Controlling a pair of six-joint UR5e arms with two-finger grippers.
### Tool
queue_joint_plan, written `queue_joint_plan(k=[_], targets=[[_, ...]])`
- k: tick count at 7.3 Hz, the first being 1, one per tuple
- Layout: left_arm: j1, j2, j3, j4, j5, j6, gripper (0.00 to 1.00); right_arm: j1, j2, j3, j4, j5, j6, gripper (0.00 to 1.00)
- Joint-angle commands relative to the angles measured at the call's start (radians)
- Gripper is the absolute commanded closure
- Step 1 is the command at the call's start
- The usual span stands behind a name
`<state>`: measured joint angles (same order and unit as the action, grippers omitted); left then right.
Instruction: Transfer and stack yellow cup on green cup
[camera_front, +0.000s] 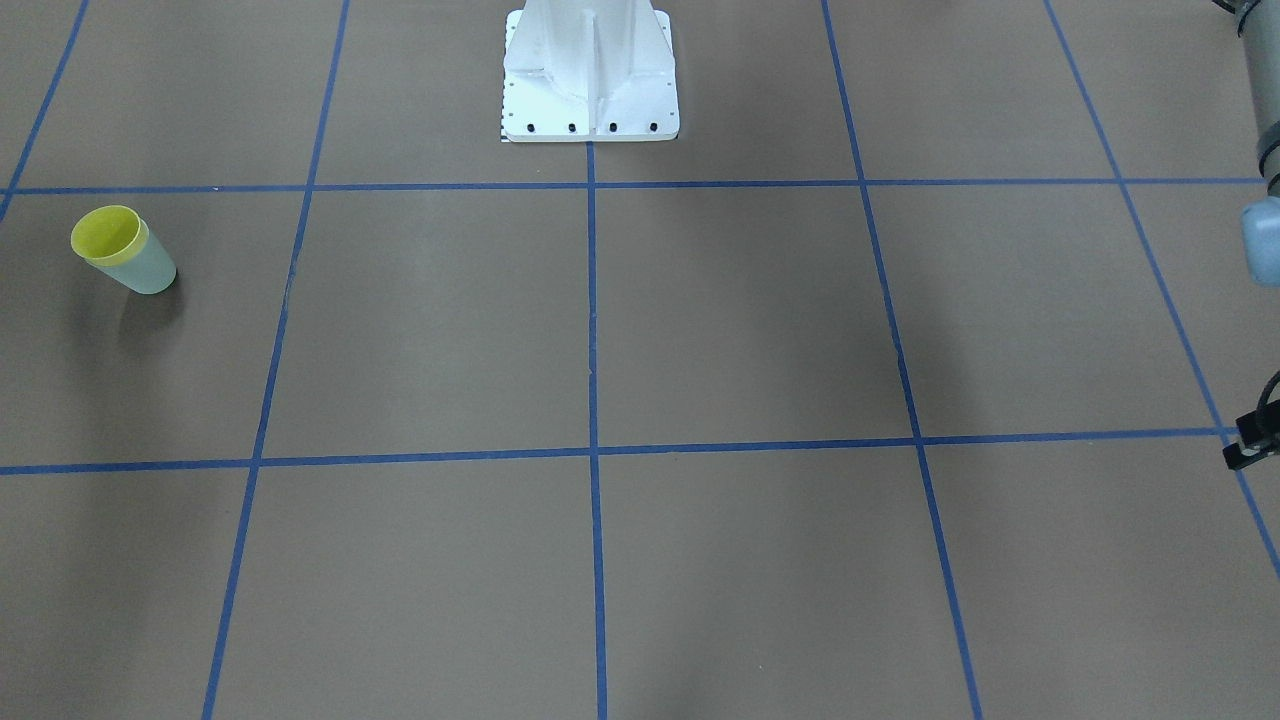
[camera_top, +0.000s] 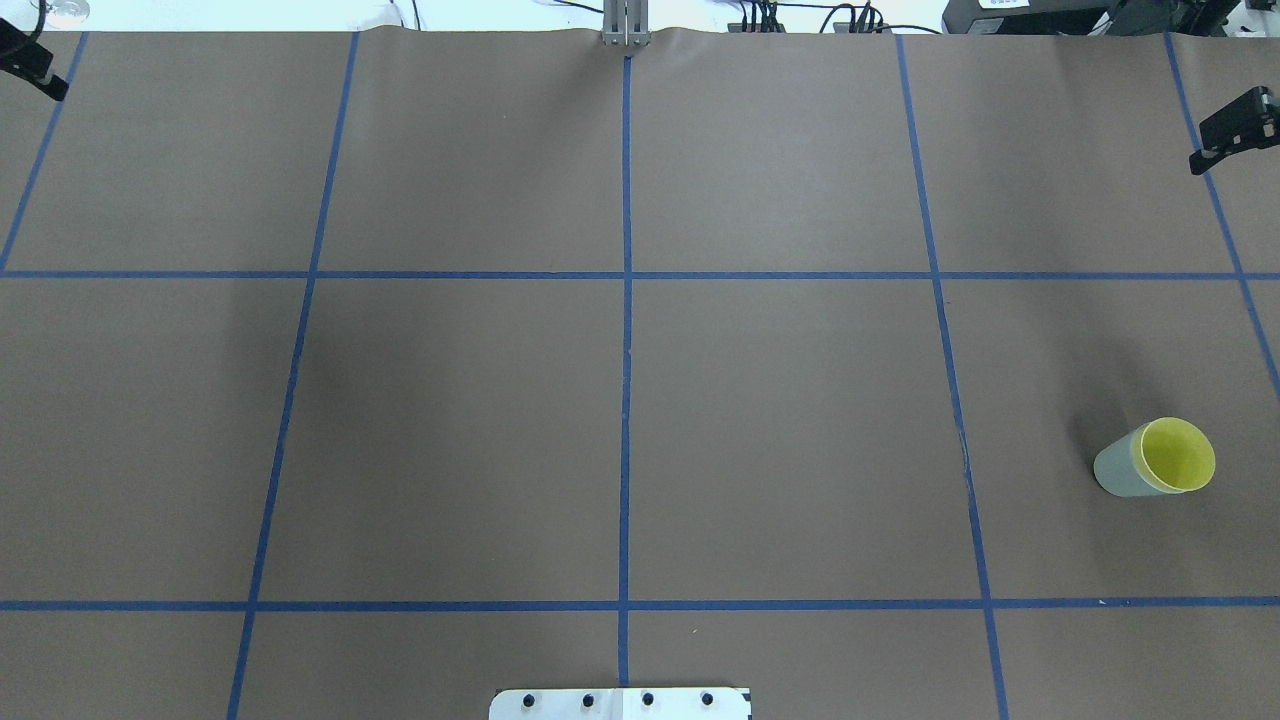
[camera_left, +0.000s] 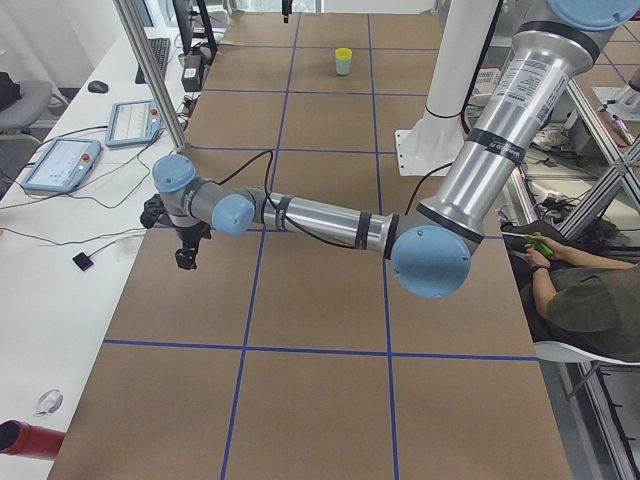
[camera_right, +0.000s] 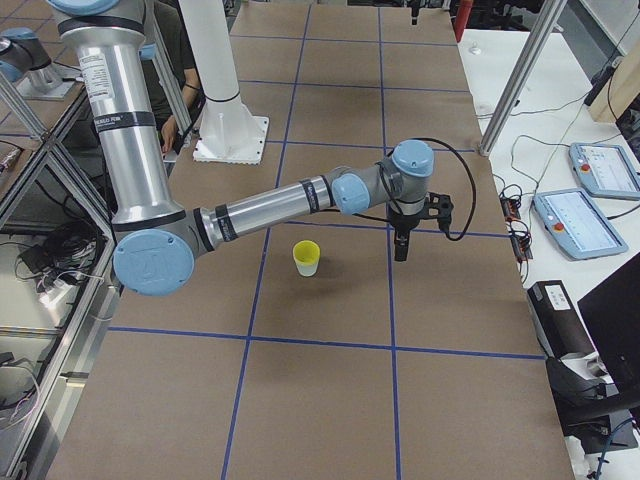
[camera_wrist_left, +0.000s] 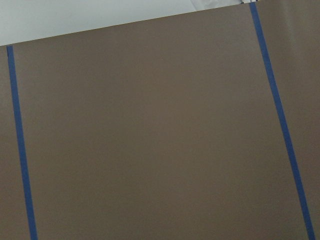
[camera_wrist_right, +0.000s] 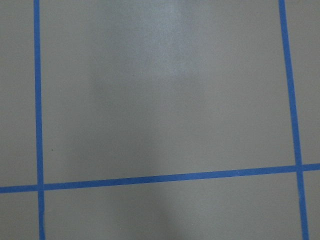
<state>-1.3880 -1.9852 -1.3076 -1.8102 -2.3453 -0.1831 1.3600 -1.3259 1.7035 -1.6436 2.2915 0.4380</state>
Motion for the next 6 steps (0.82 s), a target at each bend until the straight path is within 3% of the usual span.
queue_joint_plan(k=[1,2,3,4,6], targets=[[-0.019,0.133,-0.042,0.011,0.067,0.155,0.0,0.03,0.017,-0.004,-0.048,0.003,-0.042,0.0],[-0.052,0.178,-0.041,0.062,0.037,0.16,0.0,0.03,0.013,-0.004,-0.05,0.014,-0.051,0.0],[-0.072,0.207,-0.045,0.065,-0.073,0.152,0.0,0.03,0.01,-0.002,-0.048,0.014,-0.051,0.0],[-0.089,0.273,-0.079,0.025,-0.115,0.151,0.0,0.03,0.01,-0.001,-0.048,0.014,-0.051,0.0],[-0.088,0.327,-0.148,0.014,-0.106,0.131,0.0,0.03,0.002,0.008,-0.047,0.014,-0.051,0.0]])
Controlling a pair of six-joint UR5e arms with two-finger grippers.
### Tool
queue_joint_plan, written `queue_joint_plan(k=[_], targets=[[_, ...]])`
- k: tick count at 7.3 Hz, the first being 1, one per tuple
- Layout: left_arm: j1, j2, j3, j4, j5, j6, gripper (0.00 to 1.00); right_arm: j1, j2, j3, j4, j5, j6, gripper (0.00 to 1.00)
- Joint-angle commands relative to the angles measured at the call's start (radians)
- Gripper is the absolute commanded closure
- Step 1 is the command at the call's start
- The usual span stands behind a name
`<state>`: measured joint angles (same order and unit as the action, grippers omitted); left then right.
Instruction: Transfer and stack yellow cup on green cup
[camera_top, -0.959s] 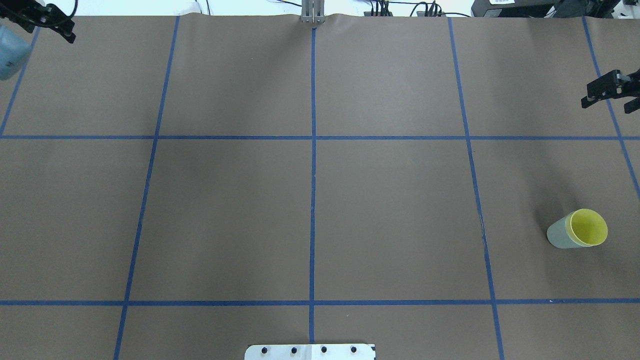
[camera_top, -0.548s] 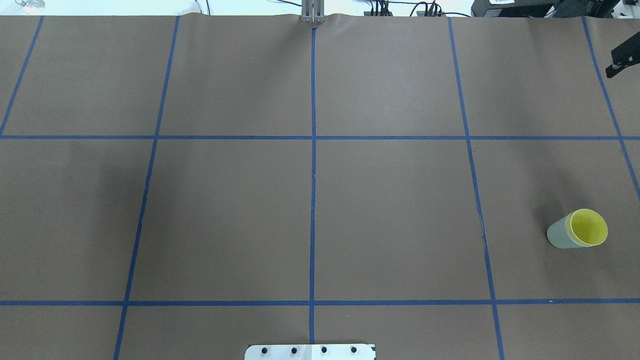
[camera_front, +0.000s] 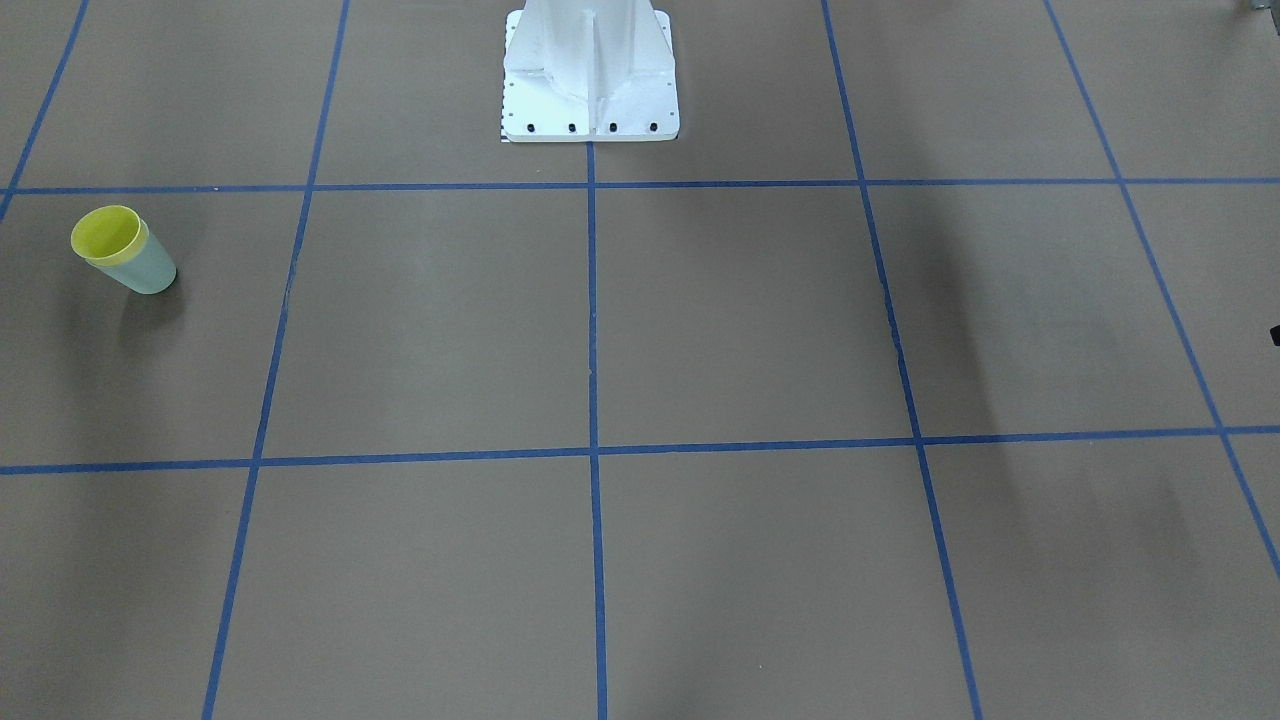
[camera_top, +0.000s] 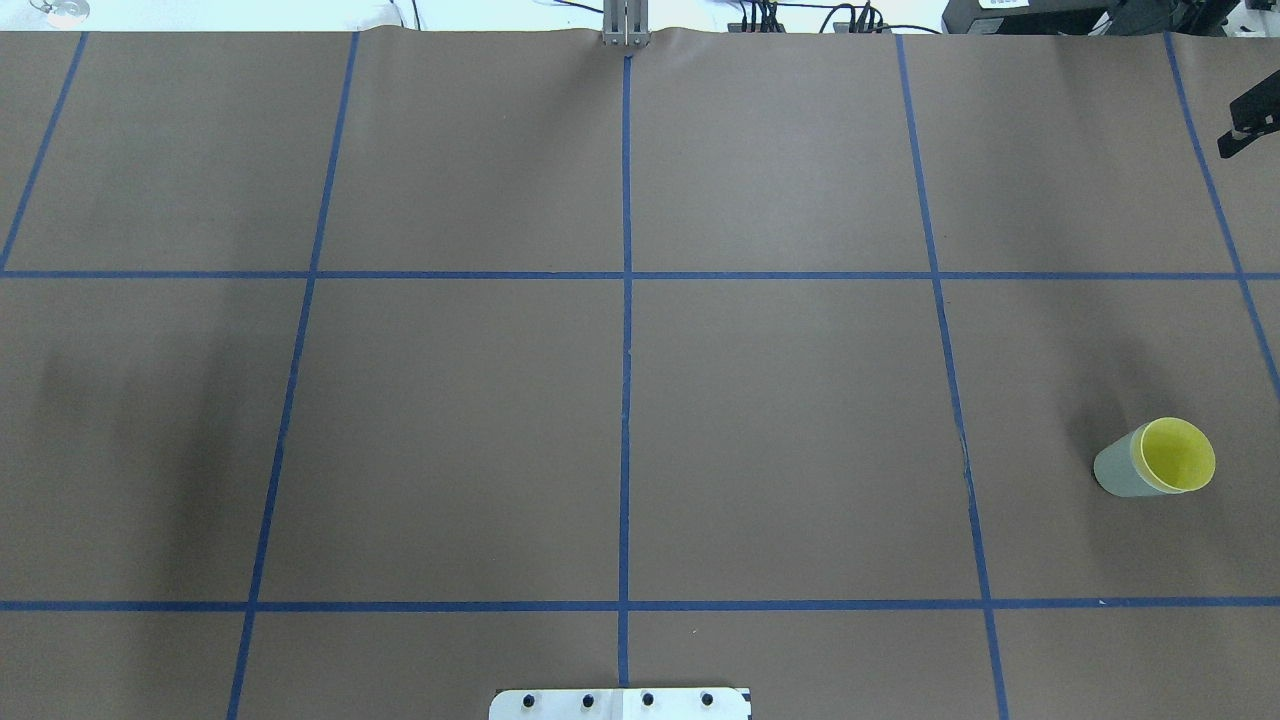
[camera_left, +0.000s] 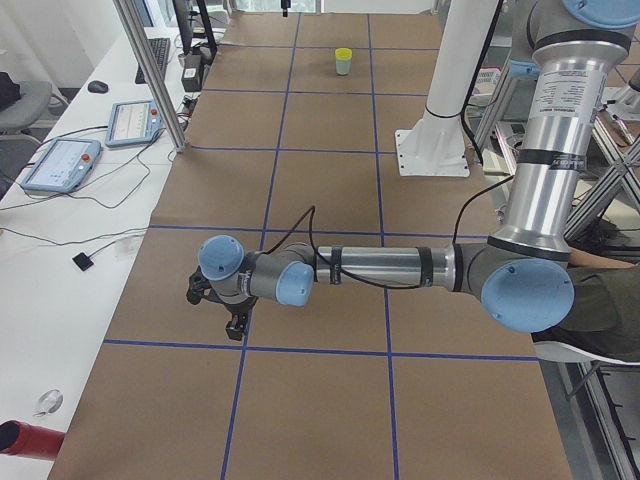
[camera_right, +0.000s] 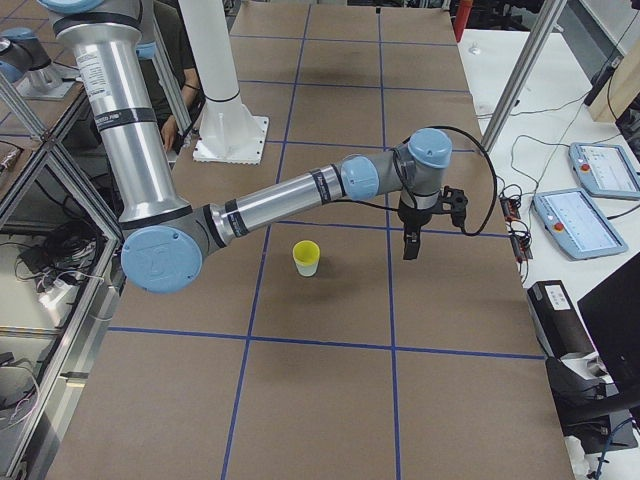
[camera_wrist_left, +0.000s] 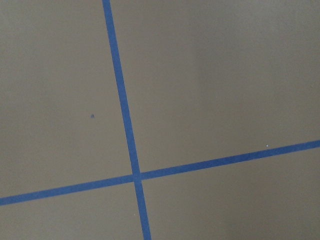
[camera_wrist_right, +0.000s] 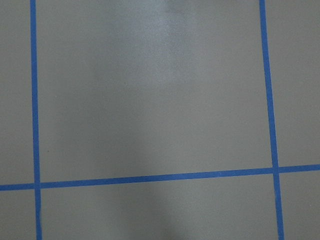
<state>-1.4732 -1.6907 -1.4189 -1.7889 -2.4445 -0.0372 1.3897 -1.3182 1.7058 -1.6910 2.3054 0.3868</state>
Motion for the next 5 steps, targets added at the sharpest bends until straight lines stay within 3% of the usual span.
queue_joint_plan(k=[1,3,5], targets=[[-0.002,0.043,-0.043,-0.01,-0.007,-0.038,0.0,0.0,-0.015,0.012,0.001,0.009,0.0,0.0],[-0.004,0.092,-0.055,-0.128,0.013,-0.043,0.0,-0.001,-0.015,0.011,-0.001,0.012,0.0,0.0],[-0.006,0.153,-0.141,-0.126,0.147,-0.032,0.0,0.0,-0.025,-0.006,-0.001,0.012,-0.012,0.0]])
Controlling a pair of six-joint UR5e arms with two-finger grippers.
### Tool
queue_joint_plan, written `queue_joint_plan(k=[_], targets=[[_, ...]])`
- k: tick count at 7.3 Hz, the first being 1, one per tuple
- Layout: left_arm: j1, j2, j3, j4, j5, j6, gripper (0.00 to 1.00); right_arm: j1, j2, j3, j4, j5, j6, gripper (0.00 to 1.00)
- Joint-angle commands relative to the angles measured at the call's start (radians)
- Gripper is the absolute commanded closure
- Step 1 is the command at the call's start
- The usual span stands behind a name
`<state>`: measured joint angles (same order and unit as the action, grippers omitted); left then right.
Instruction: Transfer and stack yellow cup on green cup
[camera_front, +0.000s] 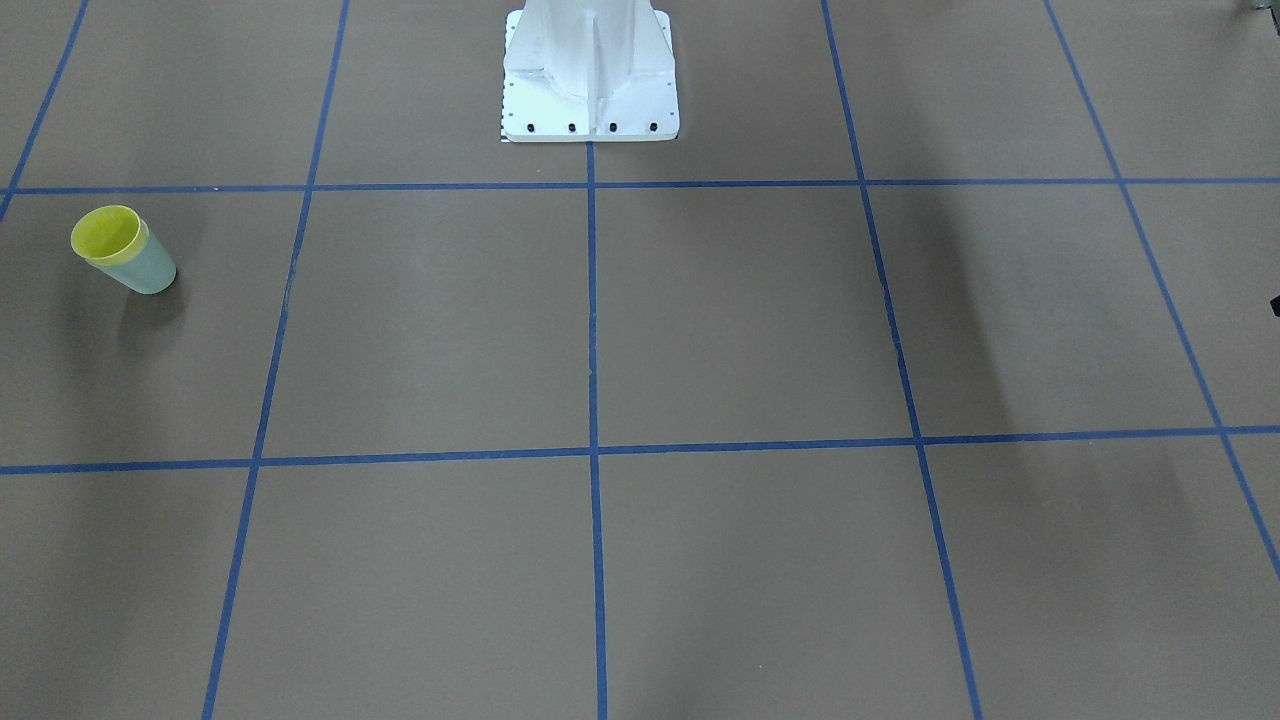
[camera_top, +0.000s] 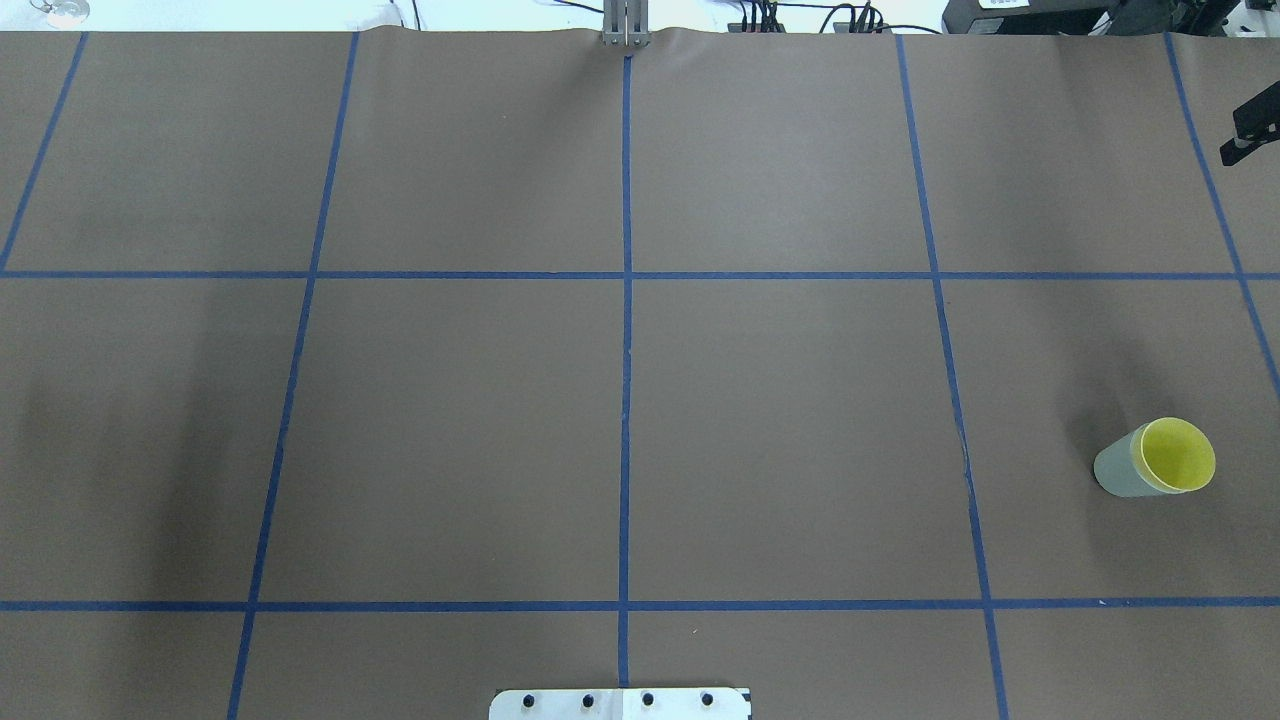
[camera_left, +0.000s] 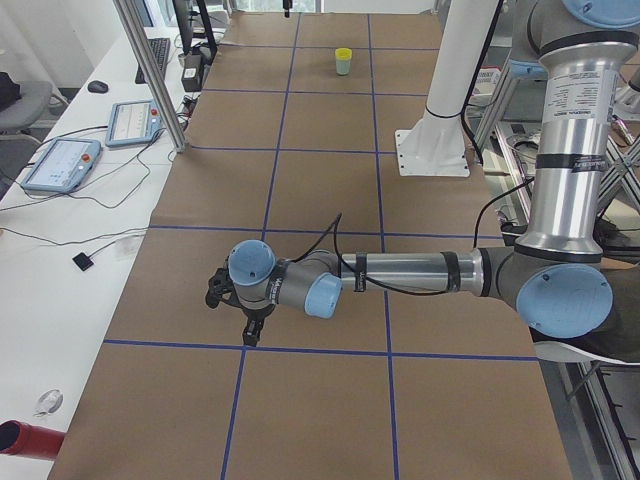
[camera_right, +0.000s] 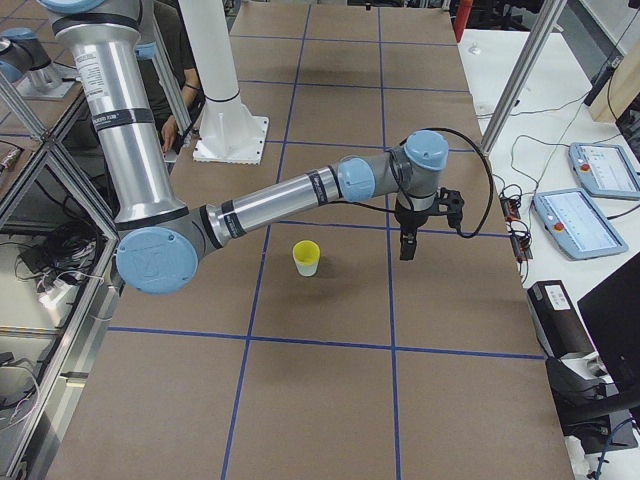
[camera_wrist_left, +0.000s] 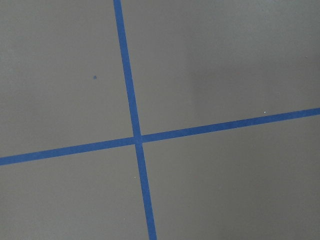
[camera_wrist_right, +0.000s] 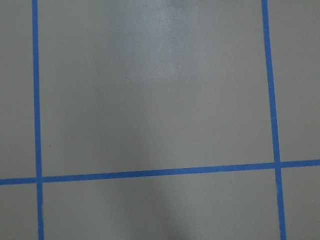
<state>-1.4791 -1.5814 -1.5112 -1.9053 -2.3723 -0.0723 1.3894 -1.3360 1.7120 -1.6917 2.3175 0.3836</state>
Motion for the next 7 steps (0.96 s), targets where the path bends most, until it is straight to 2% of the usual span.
queue_joint_plan(k=[1,2,3,5,7], targets=[[-0.001,0.047,-0.058,-0.002,0.076,0.003,0.0,0.0,-0.028,-0.025,-0.002,-0.001,-0.07,0.0],[-0.006,0.04,-0.075,0.122,0.077,0.008,0.0,0.0,-0.05,-0.028,0.0,-0.001,-0.098,0.0],[-0.022,0.037,-0.093,0.193,0.079,0.063,0.0,0.0,-0.061,-0.025,0.0,-0.001,-0.104,0.0],[-0.047,-0.053,-0.124,0.485,0.073,0.151,0.0,0.0,-0.072,-0.029,0.0,-0.001,-0.126,0.0],[-0.049,-0.042,-0.118,0.482,0.062,0.198,0.0,0.0,-0.072,-0.029,0.0,-0.001,-0.127,0.0]])
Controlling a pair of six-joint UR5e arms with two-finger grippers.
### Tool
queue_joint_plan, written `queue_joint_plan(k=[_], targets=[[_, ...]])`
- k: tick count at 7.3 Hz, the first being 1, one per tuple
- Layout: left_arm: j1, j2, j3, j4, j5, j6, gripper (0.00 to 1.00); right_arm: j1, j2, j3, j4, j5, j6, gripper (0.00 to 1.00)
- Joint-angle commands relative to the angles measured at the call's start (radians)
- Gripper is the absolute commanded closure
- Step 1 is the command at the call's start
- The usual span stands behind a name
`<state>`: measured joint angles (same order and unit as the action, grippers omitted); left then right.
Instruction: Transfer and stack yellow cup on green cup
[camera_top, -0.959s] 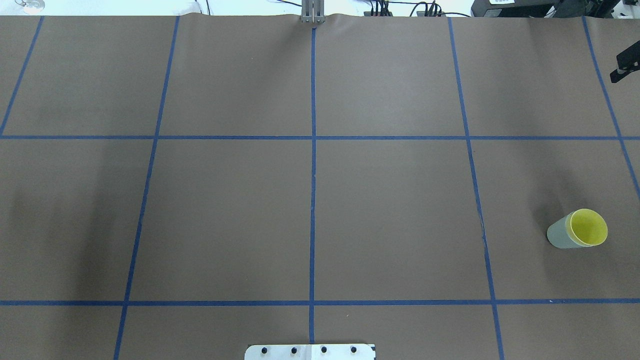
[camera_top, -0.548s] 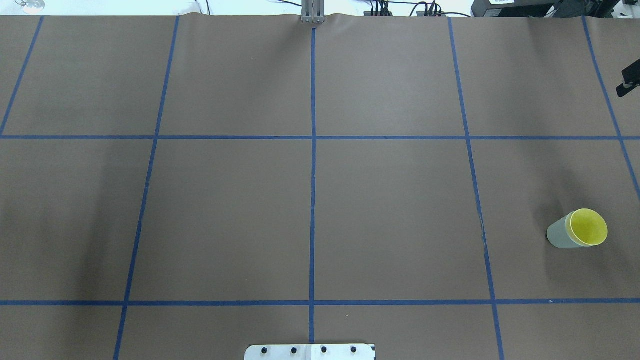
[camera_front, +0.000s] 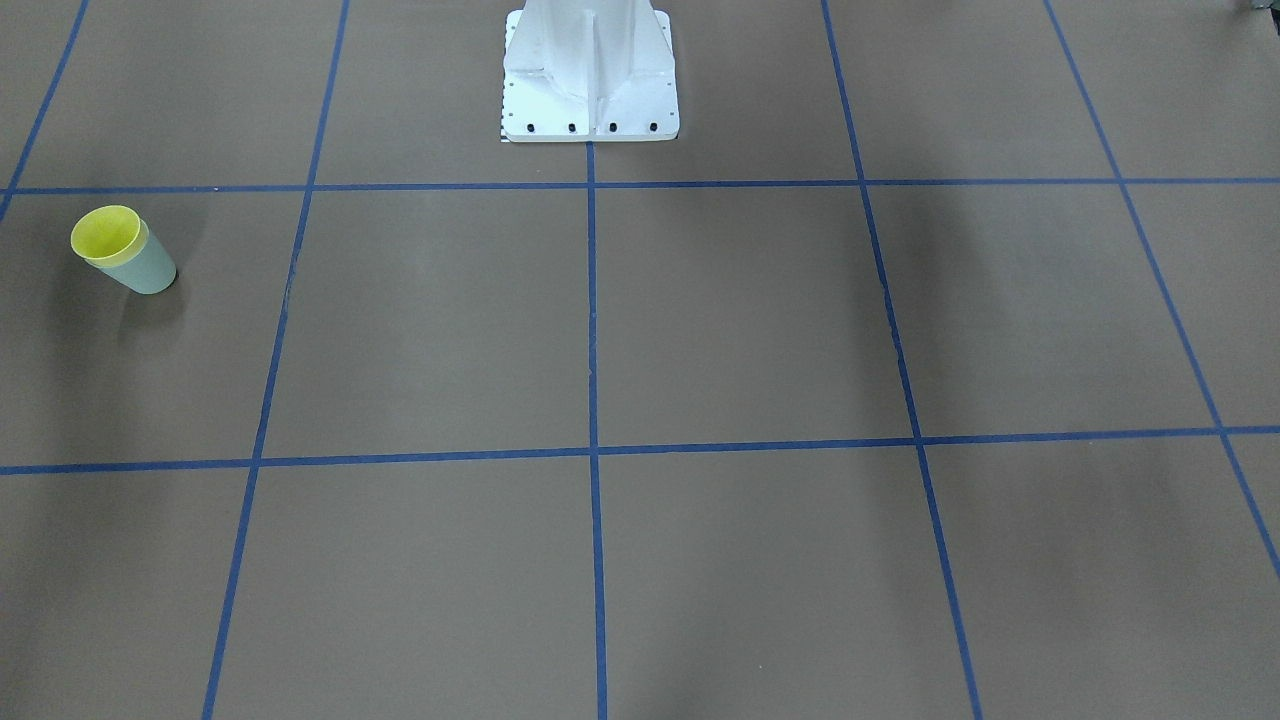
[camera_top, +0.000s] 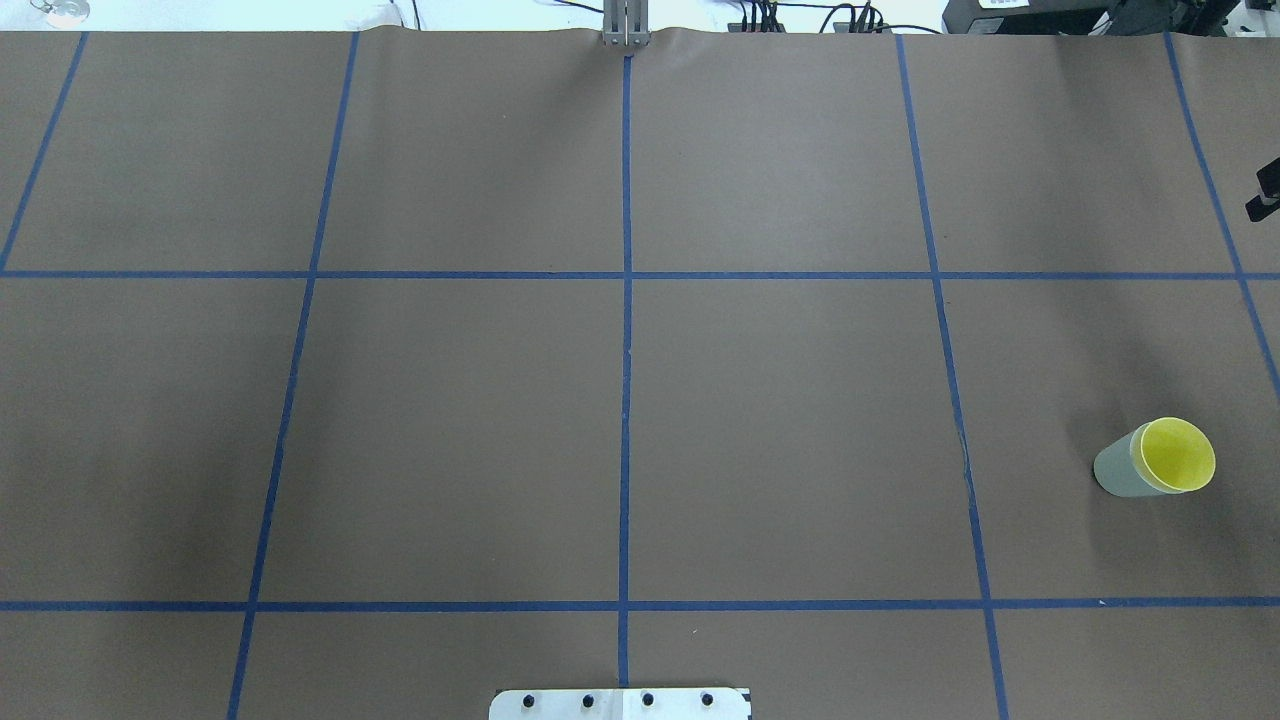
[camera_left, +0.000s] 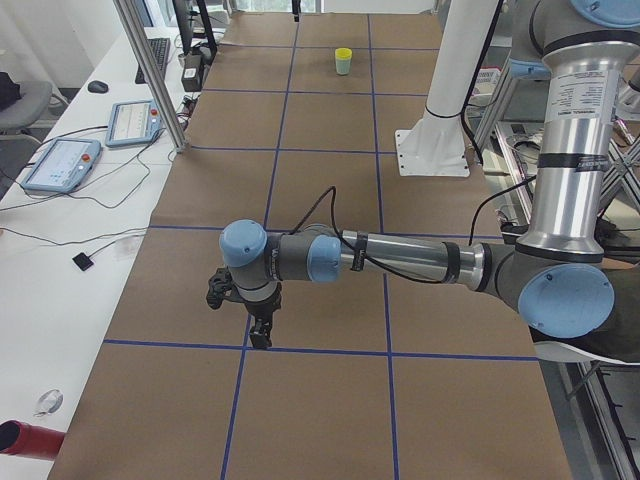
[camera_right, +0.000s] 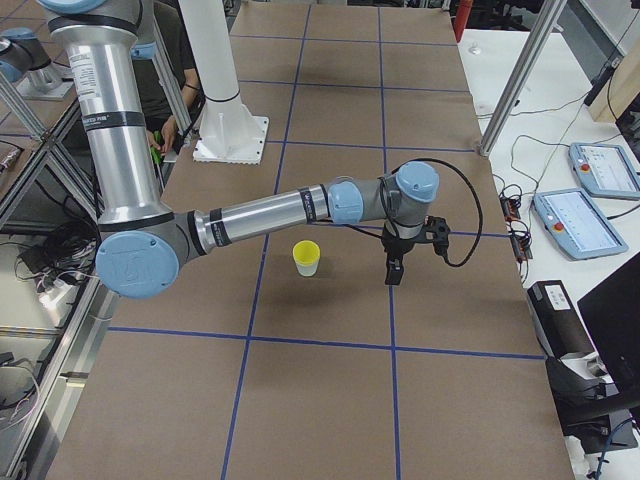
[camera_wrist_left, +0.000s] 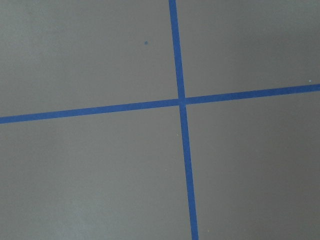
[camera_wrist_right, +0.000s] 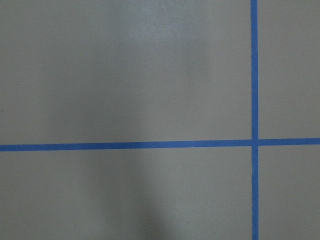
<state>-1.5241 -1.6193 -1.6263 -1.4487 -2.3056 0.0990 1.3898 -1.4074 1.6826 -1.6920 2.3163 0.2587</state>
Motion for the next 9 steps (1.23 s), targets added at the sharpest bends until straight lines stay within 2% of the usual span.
queue_joint_plan(k=[1,4,6,9], targets=[[-0.004,-0.001,0.017,0.019,-0.005,0.03,0.0,0.0,-0.004,0.0,0.0,-0.002,-0.003,0.0],[-0.002,-0.017,-0.004,-0.024,-0.006,0.025,0.0,0.0,-0.008,0.008,0.003,-0.038,-0.004,0.0],[-0.004,0.045,-0.05,-0.028,-0.078,0.021,0.0,0.0,-0.039,0.006,0.006,-0.04,-0.036,0.0],[-0.004,0.075,-0.105,-0.03,-0.08,0.019,0.0,0.0,-0.044,0.015,0.012,-0.041,-0.026,0.0]])
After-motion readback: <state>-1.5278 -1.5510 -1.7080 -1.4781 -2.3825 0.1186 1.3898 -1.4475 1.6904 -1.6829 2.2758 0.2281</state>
